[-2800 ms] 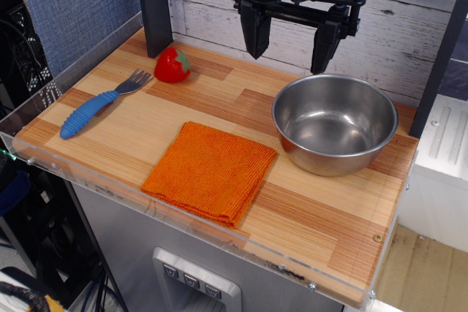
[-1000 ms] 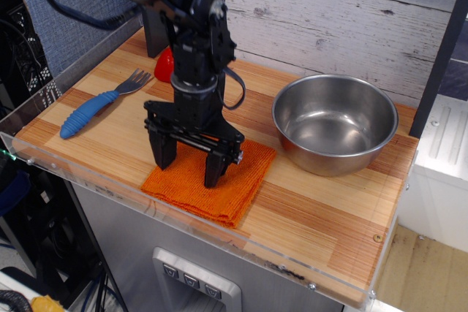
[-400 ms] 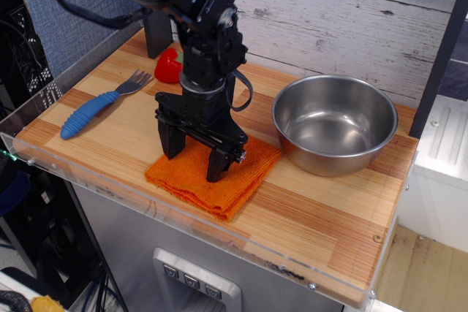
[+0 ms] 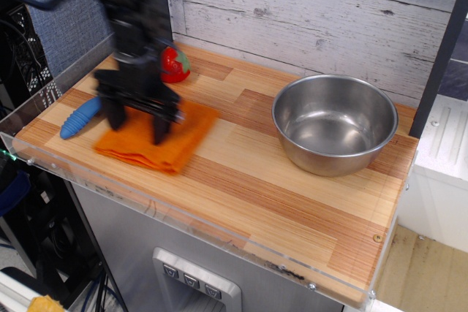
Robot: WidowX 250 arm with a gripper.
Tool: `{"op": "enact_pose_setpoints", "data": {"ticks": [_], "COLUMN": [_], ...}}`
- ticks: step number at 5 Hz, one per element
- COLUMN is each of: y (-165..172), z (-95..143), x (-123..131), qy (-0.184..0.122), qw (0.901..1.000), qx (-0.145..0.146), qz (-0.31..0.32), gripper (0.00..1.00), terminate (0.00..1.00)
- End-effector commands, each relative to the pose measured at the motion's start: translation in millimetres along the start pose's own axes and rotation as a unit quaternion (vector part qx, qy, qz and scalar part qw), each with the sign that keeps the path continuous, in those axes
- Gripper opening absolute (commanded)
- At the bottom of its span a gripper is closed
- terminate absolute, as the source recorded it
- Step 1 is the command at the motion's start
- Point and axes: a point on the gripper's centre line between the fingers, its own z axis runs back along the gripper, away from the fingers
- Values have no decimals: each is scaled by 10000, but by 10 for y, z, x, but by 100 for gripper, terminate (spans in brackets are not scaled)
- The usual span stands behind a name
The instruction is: Put the napkin to the right of the spoon.
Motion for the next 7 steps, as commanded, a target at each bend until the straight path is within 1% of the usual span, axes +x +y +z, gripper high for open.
{"op": "enact_pose_setpoints", "data": {"ticks": [1, 2, 3, 4, 5, 6, 7], "y": [440, 166, -116, -176, -167, -141, -202], "z": [-55, 226, 780, 1144, 1204, 1197, 1202], "x": [-63, -36, -27, -77, -90, -89, -83], "qy": [248, -99, -682, -822, -704, -579, -477], "qw": [9991, 9984, 9940, 9922, 9939, 9945, 9953], "qx": [-265, -546, -804, -877, -830, -872, -841], "qz": [214, -77, -304, -324, -146, -40, -85], "gripper": [100, 100, 100, 100, 100, 100, 100], "terminate": [0, 0, 0, 0, 0, 0, 0]}}
